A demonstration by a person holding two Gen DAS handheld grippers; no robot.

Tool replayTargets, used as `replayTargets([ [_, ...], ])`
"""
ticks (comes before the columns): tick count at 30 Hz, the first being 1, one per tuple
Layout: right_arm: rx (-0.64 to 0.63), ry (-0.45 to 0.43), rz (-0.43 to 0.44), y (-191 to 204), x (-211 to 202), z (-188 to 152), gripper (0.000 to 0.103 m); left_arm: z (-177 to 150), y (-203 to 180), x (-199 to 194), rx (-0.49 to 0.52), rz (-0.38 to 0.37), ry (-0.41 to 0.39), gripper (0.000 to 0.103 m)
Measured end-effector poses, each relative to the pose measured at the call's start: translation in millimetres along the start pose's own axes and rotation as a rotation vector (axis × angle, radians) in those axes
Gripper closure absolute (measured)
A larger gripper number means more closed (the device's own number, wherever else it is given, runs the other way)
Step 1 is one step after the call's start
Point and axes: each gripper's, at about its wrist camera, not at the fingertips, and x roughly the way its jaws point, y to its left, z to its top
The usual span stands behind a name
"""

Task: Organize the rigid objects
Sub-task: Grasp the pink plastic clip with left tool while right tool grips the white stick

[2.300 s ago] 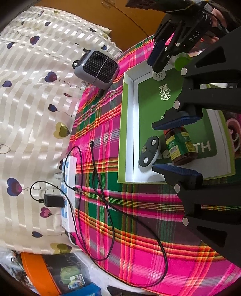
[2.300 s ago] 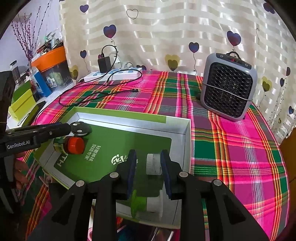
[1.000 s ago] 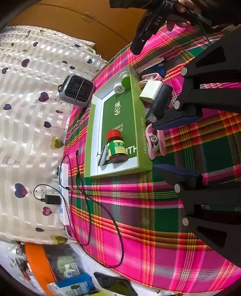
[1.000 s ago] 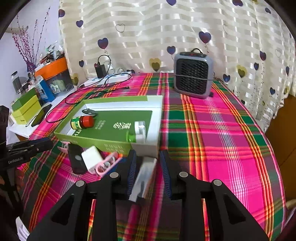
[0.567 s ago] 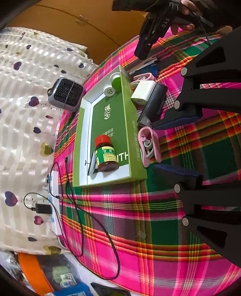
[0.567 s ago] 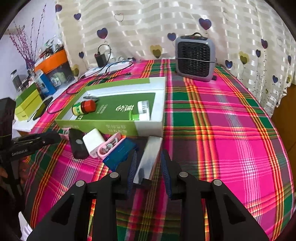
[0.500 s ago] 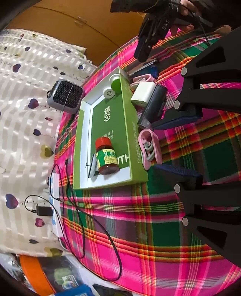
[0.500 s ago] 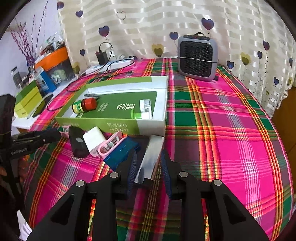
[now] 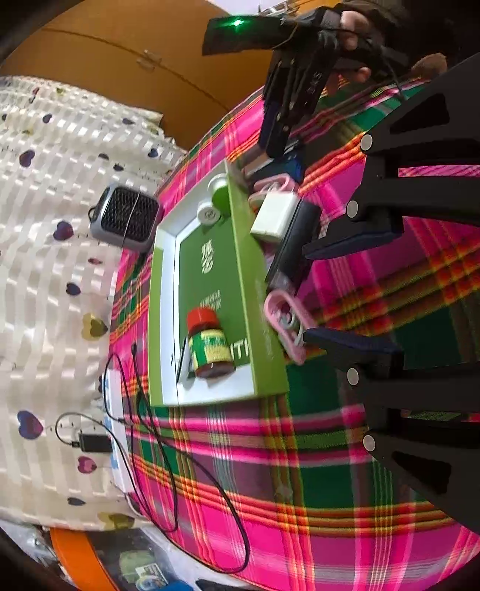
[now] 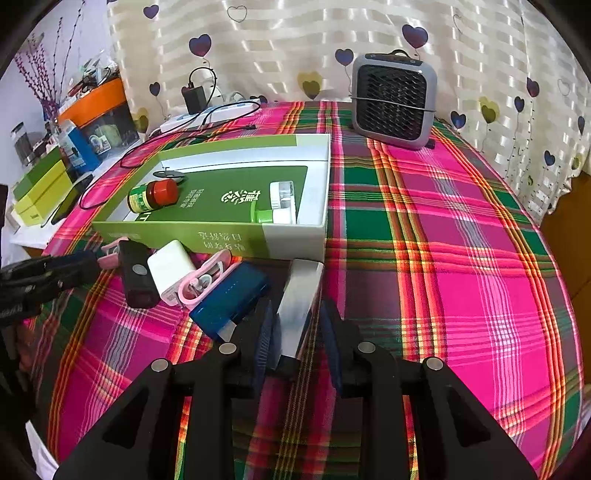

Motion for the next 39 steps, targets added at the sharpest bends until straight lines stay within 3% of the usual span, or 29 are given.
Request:
replayTargets([
  [5, -0.004, 0.000, -0.003, 0.3, -0.1, 0.2, 0.075, -5.6, -14.2, 0.5, 0.037, -0.021, 0.019, 0.066],
  [11, 0.000, -0.001, -0.004, 0.2, -0.1, 0.2, 0.075, 3.7, -11.1, -8.4, 0.084, 0.083, -0.027, 0.066],
  [16, 0.005, -0.001, 0.002, -0.9, 0.5, 0.3, 0.075, 11.8, 7.9, -4.8, 0.048, 0.105, -0.037, 0.066],
  [22, 0.005, 0.004, 0.010, -1.4, 1.0, -0.1, 0.075, 22.8, 16.2, -0.8, 0.031, -0.002, -0.047, 0.066],
  [29, 0.010, 0.012, 0.019, -1.2, 2.6, -0.2, 0.075, 25.4, 11.3, 7.0, 0.070, -0.056, -0.006, 0.065],
  [35, 0.011, 0.023, 0.022, -1.6, 4.9, -0.2, 0.075, 21.3, 7.2, 9.9, 0.098, -0.026, 0.008, 0.065],
  [39, 0.010, 0.024, 0.022, -1.9, 4.9, -0.2, 0.075, 22.9, 8.9, 5.6, 0.125, 0.032, -0.011, 0.065],
])
